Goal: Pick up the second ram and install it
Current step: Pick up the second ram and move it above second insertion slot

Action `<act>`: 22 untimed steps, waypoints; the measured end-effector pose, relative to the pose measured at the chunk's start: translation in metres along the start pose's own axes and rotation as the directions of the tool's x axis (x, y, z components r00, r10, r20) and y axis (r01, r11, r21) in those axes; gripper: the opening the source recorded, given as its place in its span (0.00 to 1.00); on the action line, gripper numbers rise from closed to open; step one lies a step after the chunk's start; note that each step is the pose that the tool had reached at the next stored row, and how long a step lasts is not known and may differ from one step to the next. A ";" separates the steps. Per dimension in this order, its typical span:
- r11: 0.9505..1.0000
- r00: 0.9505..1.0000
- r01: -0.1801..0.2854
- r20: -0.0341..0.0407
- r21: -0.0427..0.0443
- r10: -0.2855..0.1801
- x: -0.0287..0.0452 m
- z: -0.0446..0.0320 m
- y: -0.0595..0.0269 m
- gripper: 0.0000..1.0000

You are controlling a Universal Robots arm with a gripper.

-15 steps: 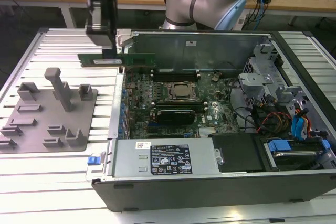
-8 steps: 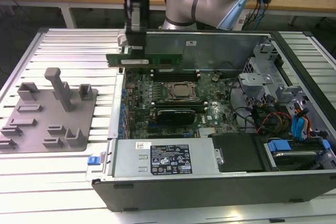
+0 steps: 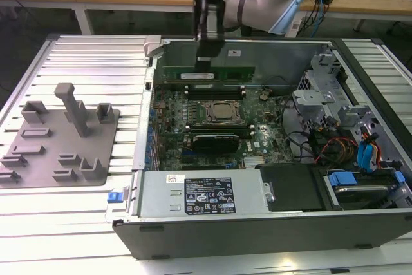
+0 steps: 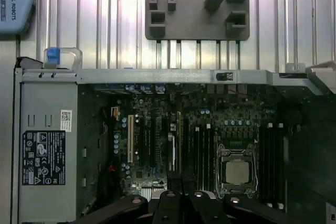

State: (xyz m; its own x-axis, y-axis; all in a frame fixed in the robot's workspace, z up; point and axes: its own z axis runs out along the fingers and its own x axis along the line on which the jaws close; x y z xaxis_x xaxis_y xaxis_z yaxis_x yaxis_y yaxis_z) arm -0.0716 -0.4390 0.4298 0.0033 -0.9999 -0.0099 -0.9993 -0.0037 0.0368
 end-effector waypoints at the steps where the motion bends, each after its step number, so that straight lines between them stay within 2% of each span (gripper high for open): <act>1: 1.000 1.000 0.000 0.000 0.000 0.000 0.0000 -0.0001 -0.0092 0.09; 3: 1.000 1.000 0.000 0.000 0.000 0.000 0.0001 0.0018 -0.0202 0.09; 6: 1.000 1.000 0.000 0.000 -0.001 0.000 0.0002 0.0075 -0.0311 0.09; 9: 1.000 1.000 0.000 0.000 -0.001 0.000 0.0002 0.0078 -0.0314 0.09; 10: 1.000 1.000 0.000 0.005 -0.001 0.000 0.0002 0.0084 -0.0315 0.09; 11: 1.000 1.000 0.001 0.018 -0.001 -0.001 0.0002 0.0090 -0.0315 0.09; 13: 1.000 1.000 0.001 0.030 -0.001 -0.001 0.0002 0.0118 -0.0316 0.09; 16: 1.000 0.998 0.002 0.055 -0.001 -0.002 -0.0003 0.0143 -0.0317 0.09; 17: 1.000 0.998 0.003 0.069 -0.001 -0.003 -0.0006 0.0152 -0.0317 0.09; 18: 1.000 0.997 0.003 0.076 -0.001 -0.003 -0.0008 0.0169 -0.0317 0.09; 20: 1.000 0.997 0.003 0.082 -0.001 -0.003 -0.0012 0.0222 -0.0320 0.09; 22: 1.000 0.997 0.003 0.083 -0.001 -0.003 -0.0019 0.0293 -0.0323 0.09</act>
State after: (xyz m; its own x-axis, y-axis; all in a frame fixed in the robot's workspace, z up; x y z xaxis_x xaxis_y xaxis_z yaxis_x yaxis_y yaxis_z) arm -0.0404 -0.4367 0.3994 0.0034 -0.9956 -0.0934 -0.9993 -0.0070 0.0378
